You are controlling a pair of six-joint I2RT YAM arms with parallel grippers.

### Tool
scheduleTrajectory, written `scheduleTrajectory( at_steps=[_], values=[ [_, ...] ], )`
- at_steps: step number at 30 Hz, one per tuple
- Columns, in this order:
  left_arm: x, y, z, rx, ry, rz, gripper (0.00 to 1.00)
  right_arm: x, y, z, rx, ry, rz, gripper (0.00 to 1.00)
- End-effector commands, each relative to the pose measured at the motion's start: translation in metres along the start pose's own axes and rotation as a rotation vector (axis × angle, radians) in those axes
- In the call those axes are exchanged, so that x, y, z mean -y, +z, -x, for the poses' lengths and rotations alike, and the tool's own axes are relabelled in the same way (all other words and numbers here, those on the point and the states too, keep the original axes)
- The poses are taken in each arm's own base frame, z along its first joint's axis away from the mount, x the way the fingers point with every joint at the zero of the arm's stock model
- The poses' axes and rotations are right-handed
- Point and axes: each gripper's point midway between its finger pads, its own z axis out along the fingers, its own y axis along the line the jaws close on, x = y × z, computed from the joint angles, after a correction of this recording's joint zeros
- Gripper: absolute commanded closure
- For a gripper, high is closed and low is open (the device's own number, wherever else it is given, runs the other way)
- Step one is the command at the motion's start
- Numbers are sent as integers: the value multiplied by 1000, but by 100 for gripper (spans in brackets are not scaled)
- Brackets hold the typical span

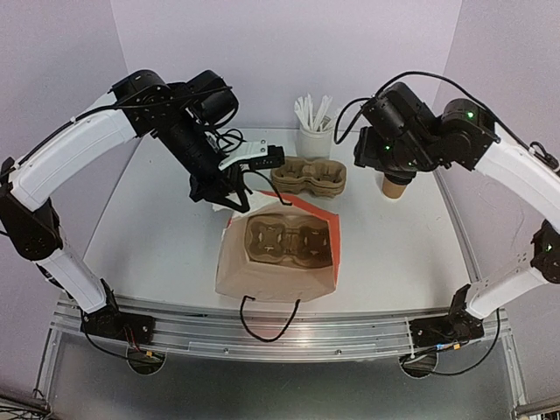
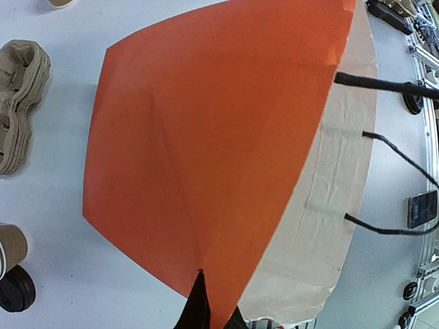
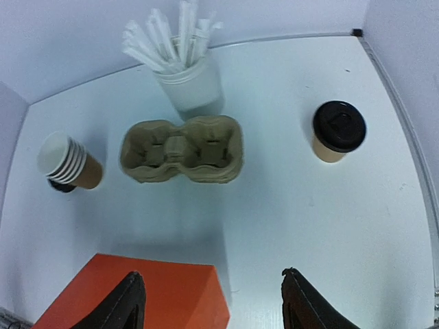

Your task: Pack the takeout coffee

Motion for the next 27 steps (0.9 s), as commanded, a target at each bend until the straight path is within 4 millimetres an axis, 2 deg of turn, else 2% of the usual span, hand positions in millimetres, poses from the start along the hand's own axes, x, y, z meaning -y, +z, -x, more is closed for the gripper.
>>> scheduleTrajectory(
  at_steps=[1,4,10,13,15,18,19,22,27],
  values=[
    [31,-4,-48,-227,-120,-145,100,60,30,-7,-158,77,-205,40],
    [34,-1,-49,-247,-133,-176,100,85,56,4,-205,17,-254,44],
    [35,-1,-50,-253,-139,-200,100,110,113,19,-351,-144,-156,50],
    [28,-3,-49,-256,-138,-157,100,121,137,30,-379,-223,-116,46],
    [19,-8,-45,-237,-121,-92,100,137,149,45,-368,-197,-151,41],
    [0,-24,-35,-176,-86,68,100,168,165,64,-354,-29,-212,36],
    [-5,-29,-31,-148,-78,107,100,173,169,68,-349,5,-229,35],
    [-12,-35,-25,-116,-80,167,100,171,185,74,-353,37,-234,35],
    [-24,-29,-33,-153,-103,215,100,169,210,71,-394,36,-218,38]
  ],
)
